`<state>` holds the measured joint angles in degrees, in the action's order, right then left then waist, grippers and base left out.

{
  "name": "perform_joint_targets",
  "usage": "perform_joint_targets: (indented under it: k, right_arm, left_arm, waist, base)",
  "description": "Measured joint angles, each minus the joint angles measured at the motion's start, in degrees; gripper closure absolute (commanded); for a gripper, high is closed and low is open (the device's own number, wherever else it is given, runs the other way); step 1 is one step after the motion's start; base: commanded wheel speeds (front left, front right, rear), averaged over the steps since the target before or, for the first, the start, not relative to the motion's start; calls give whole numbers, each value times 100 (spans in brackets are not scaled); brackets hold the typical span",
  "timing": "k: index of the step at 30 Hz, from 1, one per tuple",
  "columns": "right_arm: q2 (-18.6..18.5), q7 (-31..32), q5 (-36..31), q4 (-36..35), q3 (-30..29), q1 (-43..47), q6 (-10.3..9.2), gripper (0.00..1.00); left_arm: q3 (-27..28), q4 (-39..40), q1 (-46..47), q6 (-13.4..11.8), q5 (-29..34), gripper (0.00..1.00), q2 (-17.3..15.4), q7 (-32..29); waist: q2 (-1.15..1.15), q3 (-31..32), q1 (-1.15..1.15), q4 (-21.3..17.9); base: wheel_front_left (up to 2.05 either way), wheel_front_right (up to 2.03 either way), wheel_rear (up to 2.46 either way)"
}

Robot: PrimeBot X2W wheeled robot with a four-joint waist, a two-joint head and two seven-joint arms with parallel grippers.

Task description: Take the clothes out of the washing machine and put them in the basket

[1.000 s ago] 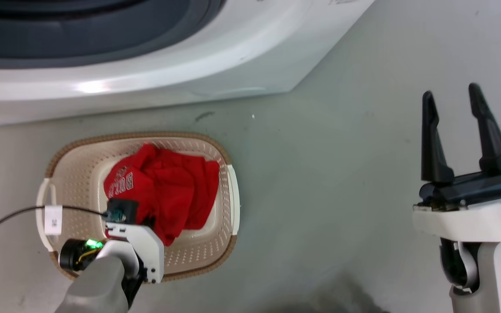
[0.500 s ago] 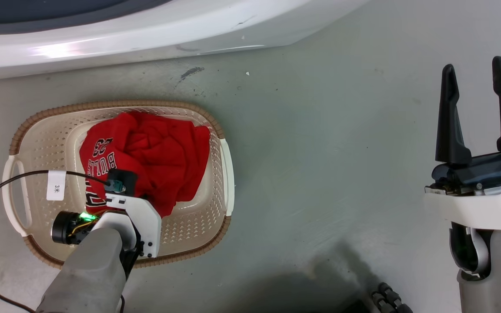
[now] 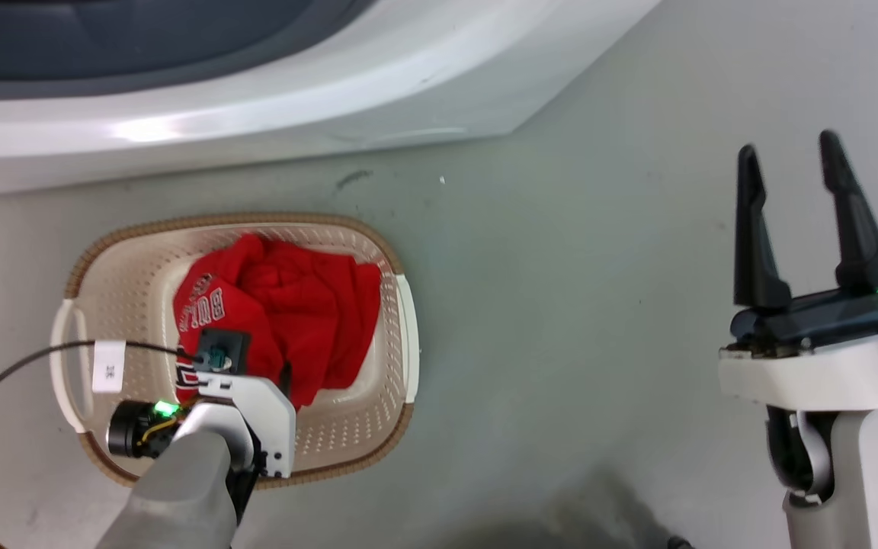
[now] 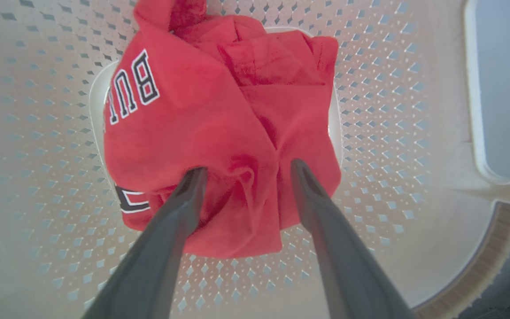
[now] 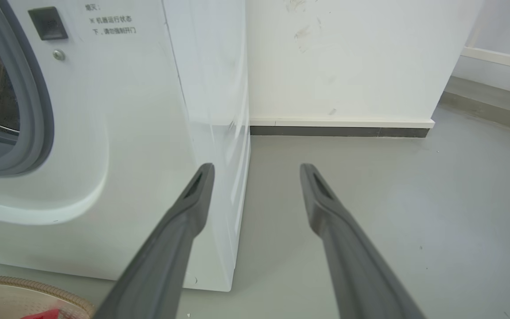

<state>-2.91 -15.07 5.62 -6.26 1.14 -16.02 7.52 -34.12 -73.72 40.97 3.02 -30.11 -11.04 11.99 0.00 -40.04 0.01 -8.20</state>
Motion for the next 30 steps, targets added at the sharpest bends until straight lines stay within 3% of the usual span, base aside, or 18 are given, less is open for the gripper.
perform_joint_targets:
  k: [8, 13, 20, 30]
  right_arm:
    - [1, -1, -104, 237, 131, 426, 0, 0]
    - [1, -1, -156, 353, 138, 648, 0, 0]
    - [0, -1, -187, 459, 135, 992, 0, 0]
    - [0, -1, -226, 591, 100, 1447, 0, 0]
  left_arm:
    - [155, 301, -402, -62, -64, 0, 36, 290]
    - [757, 1571, -853, -285, -14, 0, -80, 308]
    - [1555, 3130, -1892, -548, 775, 0, -62, 308]
    - [2737, 4915, -3037, -700, 1726, 0, 303, 308]
  waist:
    - [0, 876, 0, 133]
    - [0, 1411, -1, 243]
    - [0, 2095, -1, 382]
    - [0, 2930, -2, 641]
  base:
    - [0, 0, 0]
    - [0, 0, 0]
    - [0, 0, 0]
    - [0, 0, 0]
